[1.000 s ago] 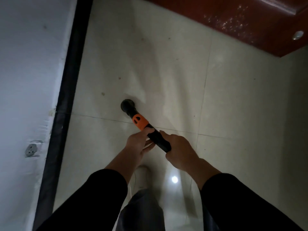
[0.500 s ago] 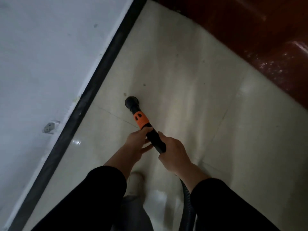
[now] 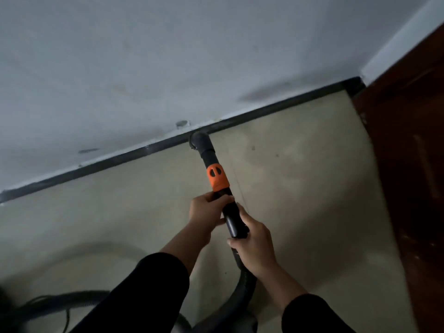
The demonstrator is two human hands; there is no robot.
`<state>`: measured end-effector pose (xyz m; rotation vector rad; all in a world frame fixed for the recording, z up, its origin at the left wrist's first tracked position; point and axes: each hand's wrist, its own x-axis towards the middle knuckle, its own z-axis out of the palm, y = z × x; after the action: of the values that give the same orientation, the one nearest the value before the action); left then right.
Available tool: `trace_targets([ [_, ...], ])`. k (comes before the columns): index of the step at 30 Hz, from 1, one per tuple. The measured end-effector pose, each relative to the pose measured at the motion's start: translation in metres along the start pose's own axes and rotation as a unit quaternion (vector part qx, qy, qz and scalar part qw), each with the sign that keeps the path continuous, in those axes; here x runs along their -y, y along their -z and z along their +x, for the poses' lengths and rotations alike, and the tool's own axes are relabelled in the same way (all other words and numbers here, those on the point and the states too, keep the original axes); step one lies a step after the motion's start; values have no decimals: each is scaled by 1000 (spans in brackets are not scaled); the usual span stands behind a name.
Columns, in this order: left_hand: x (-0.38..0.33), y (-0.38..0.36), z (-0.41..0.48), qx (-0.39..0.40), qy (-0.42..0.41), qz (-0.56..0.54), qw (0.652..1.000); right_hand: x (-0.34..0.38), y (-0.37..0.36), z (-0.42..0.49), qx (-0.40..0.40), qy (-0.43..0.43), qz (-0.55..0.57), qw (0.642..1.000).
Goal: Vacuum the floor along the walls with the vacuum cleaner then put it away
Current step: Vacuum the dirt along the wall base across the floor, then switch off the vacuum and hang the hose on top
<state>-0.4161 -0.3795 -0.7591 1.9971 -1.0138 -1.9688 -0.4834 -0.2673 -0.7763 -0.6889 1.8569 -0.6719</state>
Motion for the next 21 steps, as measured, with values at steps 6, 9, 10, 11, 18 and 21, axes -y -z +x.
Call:
trace_targets([
  [6,-15,96,-59,-65,-36,-86,993,74,-43,-35,80,86,-23,993],
  [9,-12,155,-93,-107,-58,-117,986,109,-78,-59,139,121,-20,983],
  [10,-10,175,-106,-122,-64,-127,982,120,-91,-68,159,128,-17,979],
  [11,-7,195,-118,-139,-69,-141,978,132,-105,-77,183,137,-19,973],
  [18,5,328,-219,-230,-103,-208,945,225,-194,-156,315,188,-68,928],
  [21,5,381,-263,-259,-117,-226,932,267,-229,-192,349,218,-83,908],
])
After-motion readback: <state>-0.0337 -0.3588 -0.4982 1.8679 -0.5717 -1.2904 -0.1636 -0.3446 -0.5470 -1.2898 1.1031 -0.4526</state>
